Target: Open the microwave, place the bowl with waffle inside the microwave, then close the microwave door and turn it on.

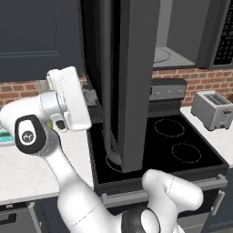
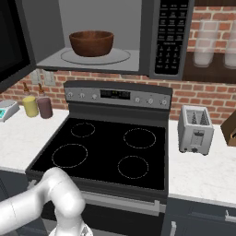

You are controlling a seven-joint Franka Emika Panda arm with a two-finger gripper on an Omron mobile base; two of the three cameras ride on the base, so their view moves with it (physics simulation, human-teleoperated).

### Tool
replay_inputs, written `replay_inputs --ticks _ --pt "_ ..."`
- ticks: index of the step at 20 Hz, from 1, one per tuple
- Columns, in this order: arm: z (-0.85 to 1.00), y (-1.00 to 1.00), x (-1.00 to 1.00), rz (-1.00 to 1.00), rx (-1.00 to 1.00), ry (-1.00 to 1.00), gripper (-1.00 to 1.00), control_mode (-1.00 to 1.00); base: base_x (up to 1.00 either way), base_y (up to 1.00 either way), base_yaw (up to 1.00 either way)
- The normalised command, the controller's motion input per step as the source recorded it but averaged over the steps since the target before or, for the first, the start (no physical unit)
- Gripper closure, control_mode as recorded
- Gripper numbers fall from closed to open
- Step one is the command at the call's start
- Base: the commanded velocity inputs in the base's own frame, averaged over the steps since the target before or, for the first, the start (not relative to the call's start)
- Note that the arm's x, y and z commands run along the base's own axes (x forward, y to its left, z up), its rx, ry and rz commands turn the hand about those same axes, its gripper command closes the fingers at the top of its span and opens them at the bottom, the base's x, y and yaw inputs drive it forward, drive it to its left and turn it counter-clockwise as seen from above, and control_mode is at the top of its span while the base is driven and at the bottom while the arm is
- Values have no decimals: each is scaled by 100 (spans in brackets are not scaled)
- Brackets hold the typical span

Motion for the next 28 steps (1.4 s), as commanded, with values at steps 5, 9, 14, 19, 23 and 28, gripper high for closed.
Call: replay_inputs --ticks 5,9,14,19,23,28 --pt "21 -100 -34 8 33 0 100 -100 0 0 0" --pt "11 -100 -29 8 38 0 100 -100 0 0 0" --pt "11 -100 -14 9 41 2 100 -100 0 0 0" --pt "10 -100 7 14 40 3 100 -100 0 0 0" --pt "0 -100 64 25 33 2 100 -100 0 0 0" --pt "0 -85 90 38 27 3 100 -100 0 0 0"
